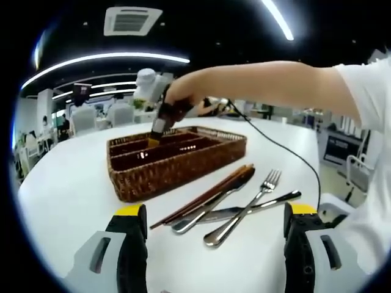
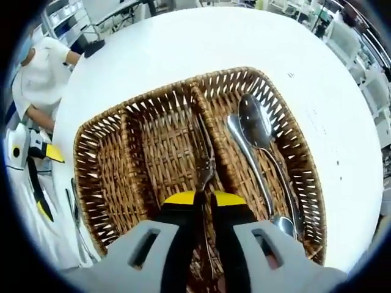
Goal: Arrange the knives, forks, and spoons in their matching storage slots by inserting each utensil handle-first until every utensil is classified and aligned in the correct compartment
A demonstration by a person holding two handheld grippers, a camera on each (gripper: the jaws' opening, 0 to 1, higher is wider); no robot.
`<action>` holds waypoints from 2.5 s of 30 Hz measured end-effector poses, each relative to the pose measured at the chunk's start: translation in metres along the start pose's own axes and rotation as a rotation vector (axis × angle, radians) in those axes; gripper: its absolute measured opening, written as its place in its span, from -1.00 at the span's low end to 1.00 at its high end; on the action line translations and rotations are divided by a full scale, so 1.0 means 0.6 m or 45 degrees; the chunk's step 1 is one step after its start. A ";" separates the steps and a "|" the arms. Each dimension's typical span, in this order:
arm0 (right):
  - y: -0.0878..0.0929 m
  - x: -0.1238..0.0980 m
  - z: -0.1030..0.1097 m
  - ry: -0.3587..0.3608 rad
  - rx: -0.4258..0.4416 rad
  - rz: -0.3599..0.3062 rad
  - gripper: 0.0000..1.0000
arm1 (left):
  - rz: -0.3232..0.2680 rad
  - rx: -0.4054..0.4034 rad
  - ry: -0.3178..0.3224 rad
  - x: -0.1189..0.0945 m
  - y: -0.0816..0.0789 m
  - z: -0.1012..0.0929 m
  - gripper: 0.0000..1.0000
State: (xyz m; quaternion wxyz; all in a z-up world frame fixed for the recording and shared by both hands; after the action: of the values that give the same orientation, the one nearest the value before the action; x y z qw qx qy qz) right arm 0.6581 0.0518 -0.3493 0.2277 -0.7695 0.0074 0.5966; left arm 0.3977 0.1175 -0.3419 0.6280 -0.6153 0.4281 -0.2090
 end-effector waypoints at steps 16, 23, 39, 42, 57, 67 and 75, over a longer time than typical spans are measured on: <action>0.021 -0.023 0.004 0.194 -0.378 -0.031 -0.84 | 0.014 0.010 0.015 0.008 -0.004 -0.004 0.86; 0.030 -0.015 0.004 0.211 -0.420 -0.019 -0.84 | 0.015 0.018 0.020 0.010 -0.007 -0.006 0.86; 0.020 -0.001 0.004 0.190 -0.462 -0.030 -0.92 | 0.011 0.008 0.010 0.003 -0.003 -0.002 0.86; 0.019 -0.001 0.004 0.193 -0.492 -0.026 -0.93 | 0.013 0.007 0.009 0.002 -0.002 -0.002 0.86; -0.003 0.002 0.005 0.221 -0.523 -0.016 -0.94 | 0.009 -0.001 0.000 -0.001 0.003 0.002 0.86; -0.006 0.008 -0.002 0.258 -0.568 0.000 -0.94 | 0.009 -0.002 -0.004 -0.002 0.004 0.002 0.86; 0.000 0.007 0.002 0.241 -0.625 0.018 -0.93 | 0.012 -0.003 -0.005 -0.002 0.006 0.002 0.85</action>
State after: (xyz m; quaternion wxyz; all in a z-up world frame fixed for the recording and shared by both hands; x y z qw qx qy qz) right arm 0.6582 0.0535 -0.3536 0.0282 -0.8540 -0.1110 0.5075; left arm 0.3968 0.1195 -0.3453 0.6291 -0.6144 0.4300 -0.2045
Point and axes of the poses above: the point that each gripper's makers call its tool centre point, and the gripper's own axes: x roughly forward along the fingers, z roughly to its left, y roughly out of its underside, the point moved 4 cm from there along -x, roughly backward along the fingers, and after that the axes turned 11 degrees about y, right-handed, at the moved point
